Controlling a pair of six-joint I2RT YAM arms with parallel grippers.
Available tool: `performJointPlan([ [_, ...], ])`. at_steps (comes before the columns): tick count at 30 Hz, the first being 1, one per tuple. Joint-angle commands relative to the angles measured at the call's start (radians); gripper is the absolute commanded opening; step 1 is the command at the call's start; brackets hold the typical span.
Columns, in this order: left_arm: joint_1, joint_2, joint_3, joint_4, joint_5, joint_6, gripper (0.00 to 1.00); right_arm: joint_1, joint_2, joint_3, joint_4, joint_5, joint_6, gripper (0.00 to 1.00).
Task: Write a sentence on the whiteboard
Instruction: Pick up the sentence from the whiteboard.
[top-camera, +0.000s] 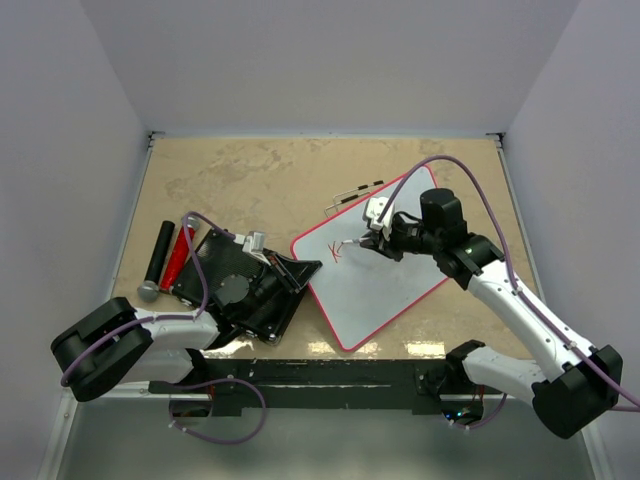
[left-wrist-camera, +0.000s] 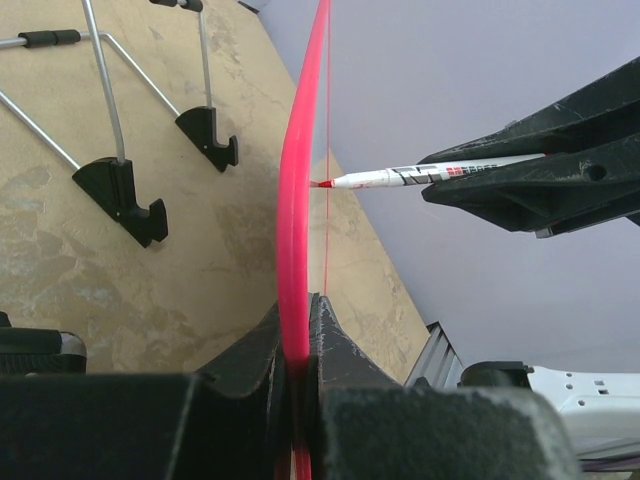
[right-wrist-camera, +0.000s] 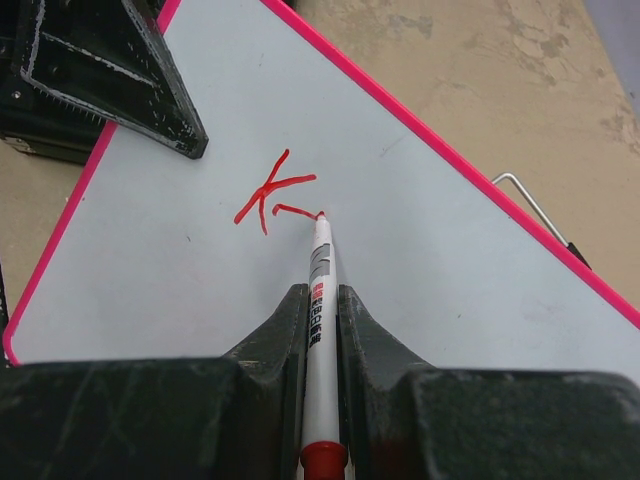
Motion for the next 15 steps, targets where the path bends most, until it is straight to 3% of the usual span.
performJointPlan([
  [1,-0.005,0.009,0.035,0.086,0.018,0.075,0.00,-0.007,0.012,0.013,0.054,-0.004,0.020,0.00],
  [15,-0.005,0.015,0.035,0.094,0.021,0.075,0.00,-0.006,0.041,0.018,0.020,-0.106,-0.010,0.00],
])
